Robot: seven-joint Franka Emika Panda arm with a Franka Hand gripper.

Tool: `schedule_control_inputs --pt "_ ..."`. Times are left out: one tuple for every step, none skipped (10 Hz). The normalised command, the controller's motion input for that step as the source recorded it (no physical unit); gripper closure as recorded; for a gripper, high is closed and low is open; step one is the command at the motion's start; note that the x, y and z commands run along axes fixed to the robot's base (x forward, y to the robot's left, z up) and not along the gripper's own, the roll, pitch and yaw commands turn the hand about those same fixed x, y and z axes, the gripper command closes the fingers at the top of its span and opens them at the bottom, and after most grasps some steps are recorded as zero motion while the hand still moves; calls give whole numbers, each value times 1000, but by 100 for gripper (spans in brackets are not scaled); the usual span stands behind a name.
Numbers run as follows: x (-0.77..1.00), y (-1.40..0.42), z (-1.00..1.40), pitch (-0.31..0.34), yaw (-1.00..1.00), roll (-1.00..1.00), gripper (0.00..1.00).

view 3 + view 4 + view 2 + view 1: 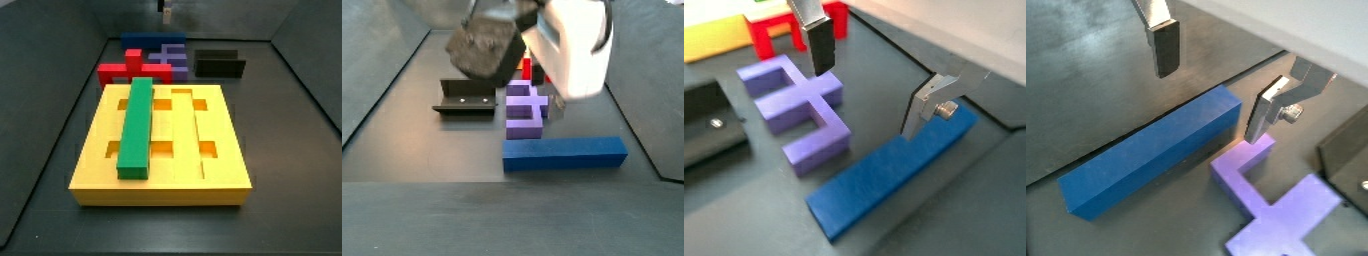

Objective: Pick up the blue object. Move up. Move to above the board. Insert the blue object.
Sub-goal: Pick up the blue object.

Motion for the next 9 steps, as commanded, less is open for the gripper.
schedule_control_inputs --pt "-126 371 -406 -176 -294 -181 0" --pt "-63 343 -320 -126 -331 -177 0" --pt "-3 117 -229 -89 -331 -106 0" --pt "0 83 -197 -29 -380 -93 0" --pt "-11 57 -140 0 -309 -86 0" --pt "-77 0 -29 0 -277 0 0" --pt "-226 40 -91 0 -203 0 0" --pt "-297 69 -191 0 -163 0 0" --pt "-274 77 -226 -3 -77 0 0"
